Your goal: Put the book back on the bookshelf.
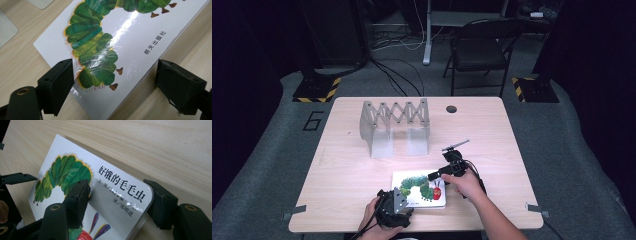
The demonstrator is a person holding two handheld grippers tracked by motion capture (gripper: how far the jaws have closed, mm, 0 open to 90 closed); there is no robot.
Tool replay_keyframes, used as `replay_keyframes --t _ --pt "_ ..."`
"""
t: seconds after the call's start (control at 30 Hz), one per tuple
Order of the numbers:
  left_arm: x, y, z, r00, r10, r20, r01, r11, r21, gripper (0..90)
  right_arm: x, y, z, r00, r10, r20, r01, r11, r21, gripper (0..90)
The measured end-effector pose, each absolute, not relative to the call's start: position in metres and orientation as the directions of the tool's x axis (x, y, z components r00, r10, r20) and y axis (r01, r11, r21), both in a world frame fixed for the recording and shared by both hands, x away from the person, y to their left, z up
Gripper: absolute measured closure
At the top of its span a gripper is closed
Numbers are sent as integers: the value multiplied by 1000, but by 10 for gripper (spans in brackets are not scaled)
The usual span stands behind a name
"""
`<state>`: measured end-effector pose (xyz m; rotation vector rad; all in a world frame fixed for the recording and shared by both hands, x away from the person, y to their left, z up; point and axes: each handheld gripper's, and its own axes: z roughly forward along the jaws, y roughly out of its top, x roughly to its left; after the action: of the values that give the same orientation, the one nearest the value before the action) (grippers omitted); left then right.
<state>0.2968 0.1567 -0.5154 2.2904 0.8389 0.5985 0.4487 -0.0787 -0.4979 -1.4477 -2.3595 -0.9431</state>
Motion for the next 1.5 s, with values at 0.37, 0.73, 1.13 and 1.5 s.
replay_keyframes --t 0.37,0.73,1.13,1.5 --pt "300 162 -506 710 701 73 476 -553 684 217 448 -80 -498 -497 718 488 856 311 413 389" --pt "323 176 -492 665 746 -8 543 -476 692 235 448 -80 -499 -499 717 487 854 312 416 389" --pt "331 179 -503 650 758 -44 581 -460 672 168 448 -80 -499 -500 716 488 853 308 421 392" --pt "330 181 -506 651 757 -56 584 -452 674 153 445 -78 -496 -495 735 463 855 318 409 387"
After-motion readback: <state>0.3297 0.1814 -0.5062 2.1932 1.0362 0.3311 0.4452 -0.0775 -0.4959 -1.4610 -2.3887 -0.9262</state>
